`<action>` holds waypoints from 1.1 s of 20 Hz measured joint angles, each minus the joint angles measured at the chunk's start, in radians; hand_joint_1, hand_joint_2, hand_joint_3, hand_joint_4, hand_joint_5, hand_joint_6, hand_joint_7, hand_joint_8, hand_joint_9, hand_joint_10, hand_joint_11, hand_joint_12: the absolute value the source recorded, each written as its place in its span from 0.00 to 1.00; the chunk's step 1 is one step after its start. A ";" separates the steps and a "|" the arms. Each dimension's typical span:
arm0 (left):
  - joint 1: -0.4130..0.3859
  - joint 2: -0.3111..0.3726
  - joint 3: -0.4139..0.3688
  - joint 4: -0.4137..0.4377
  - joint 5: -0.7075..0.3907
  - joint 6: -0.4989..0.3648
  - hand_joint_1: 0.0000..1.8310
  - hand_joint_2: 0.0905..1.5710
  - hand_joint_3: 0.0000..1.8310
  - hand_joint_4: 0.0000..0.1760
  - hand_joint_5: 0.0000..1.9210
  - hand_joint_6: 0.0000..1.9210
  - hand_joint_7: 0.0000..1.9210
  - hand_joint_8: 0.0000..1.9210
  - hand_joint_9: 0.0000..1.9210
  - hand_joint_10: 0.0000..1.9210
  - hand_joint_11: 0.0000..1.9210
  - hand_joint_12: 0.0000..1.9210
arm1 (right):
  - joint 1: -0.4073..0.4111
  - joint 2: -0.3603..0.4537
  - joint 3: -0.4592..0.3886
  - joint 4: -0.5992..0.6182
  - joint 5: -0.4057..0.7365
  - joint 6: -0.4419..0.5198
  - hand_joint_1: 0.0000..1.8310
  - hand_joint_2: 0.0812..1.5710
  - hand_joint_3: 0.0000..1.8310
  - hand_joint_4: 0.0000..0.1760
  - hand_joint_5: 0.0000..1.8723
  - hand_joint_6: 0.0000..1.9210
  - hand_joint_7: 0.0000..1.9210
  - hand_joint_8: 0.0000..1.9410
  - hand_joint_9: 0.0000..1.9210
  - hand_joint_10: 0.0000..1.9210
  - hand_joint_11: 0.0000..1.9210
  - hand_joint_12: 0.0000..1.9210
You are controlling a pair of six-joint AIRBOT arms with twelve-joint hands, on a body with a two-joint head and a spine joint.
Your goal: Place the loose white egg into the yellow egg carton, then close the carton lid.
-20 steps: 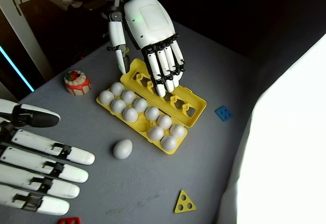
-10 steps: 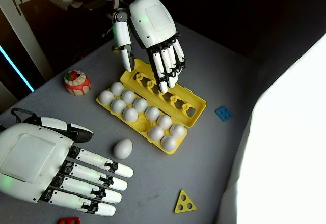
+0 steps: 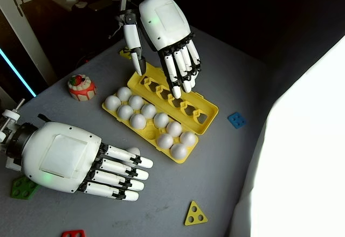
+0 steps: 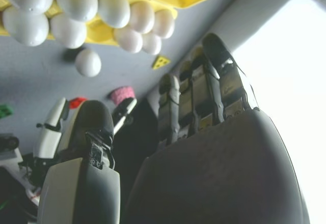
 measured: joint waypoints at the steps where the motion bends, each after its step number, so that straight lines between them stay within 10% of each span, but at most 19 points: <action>1: 0.000 0.000 -0.001 0.002 0.001 0.000 0.24 0.86 0.00 0.23 0.12 0.00 0.11 0.00 0.11 0.00 0.00 0.40 | 0.000 -0.006 0.004 0.026 -0.006 0.001 0.72 0.68 0.04 0.01 0.09 0.01 0.03 0.00 0.01 0.00 0.00 0.03; 6: 0.003 0.000 -0.007 0.003 -0.002 0.000 0.24 0.85 0.00 0.31 0.11 0.00 0.11 0.00 0.12 0.00 0.00 0.40 | -0.003 -0.027 0.021 0.079 -0.037 0.001 0.74 0.64 0.08 0.00 0.14 0.00 0.04 0.00 0.01 0.00 0.00 0.02; 10: -0.001 0.000 -0.007 0.000 -0.018 0.000 0.26 0.85 0.00 0.32 0.12 0.00 0.11 0.00 0.12 0.00 0.00 0.43 | -0.006 -0.057 0.068 0.124 -0.048 0.001 0.74 0.50 0.31 0.00 0.17 0.00 0.04 0.00 0.02 0.00 0.00 0.06; 22: -0.010 0.000 -0.017 0.030 -0.019 0.001 0.22 0.86 0.00 0.30 0.11 0.00 0.11 0.00 0.12 0.00 0.00 0.42 | -0.025 -0.124 0.133 0.136 -0.040 0.009 0.73 0.51 0.31 0.00 0.16 0.00 0.03 0.00 0.00 0.00 0.00 0.00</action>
